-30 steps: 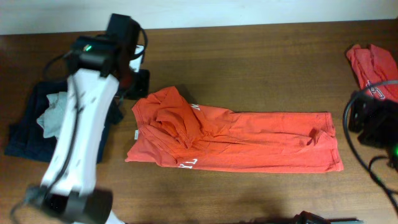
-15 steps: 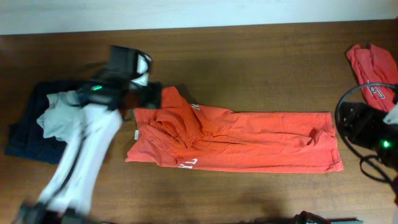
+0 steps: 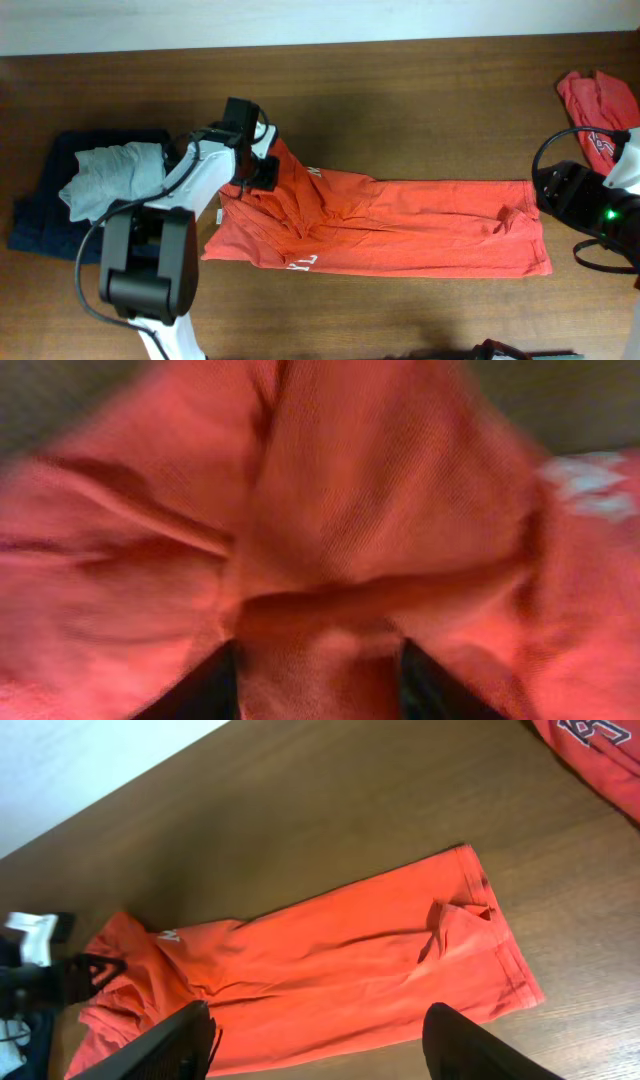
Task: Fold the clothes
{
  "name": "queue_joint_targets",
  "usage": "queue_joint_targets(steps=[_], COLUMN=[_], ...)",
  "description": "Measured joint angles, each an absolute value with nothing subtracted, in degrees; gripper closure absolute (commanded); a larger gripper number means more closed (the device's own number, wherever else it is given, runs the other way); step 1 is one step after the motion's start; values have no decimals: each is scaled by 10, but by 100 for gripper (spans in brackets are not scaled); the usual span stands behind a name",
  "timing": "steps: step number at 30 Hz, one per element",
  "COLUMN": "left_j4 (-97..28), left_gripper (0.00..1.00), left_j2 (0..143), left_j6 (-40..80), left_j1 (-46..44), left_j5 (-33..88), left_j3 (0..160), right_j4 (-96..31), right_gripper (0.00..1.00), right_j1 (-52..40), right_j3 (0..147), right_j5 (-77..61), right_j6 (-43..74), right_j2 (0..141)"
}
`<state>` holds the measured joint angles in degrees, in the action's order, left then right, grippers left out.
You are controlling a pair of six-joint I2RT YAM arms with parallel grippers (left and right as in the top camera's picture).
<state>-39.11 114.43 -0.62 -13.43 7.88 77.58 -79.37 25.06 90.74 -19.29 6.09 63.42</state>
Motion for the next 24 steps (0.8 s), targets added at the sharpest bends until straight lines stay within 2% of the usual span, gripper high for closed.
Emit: queue_joint_targets(steps=[1, 2, 4, 5, 17, 24], left_j4=[-399, -400, -406, -409, -507, -579], left_gripper=[80, 88, 98, 99, 99, 92], left_j2=[1154, 1156, 1157, 1157, 1089, 1037], left_j6=[-11, -10, -10, -10, -13, -13], left_j1=[-134, -134, -134, -134, -131, -131], left_j5=[81, 82, 83, 84, 84, 72], left_j3=[776, 776, 776, 776, 816, 827], right_j4=[-794, -794, -795, -795, -795, -795], right_gripper=[29, 28, 28, 28, 28, 28], right_j1=[251, 251, 251, 251, 251, 251], right_j3=[907, 907, 907, 907, 907, 907], right_j5=[-193, -193, -193, -193, -193, -193], right_j6=[61, 61, 60, 61, 61, 60], right_j2=[634, 635, 634, 634, 635, 635])
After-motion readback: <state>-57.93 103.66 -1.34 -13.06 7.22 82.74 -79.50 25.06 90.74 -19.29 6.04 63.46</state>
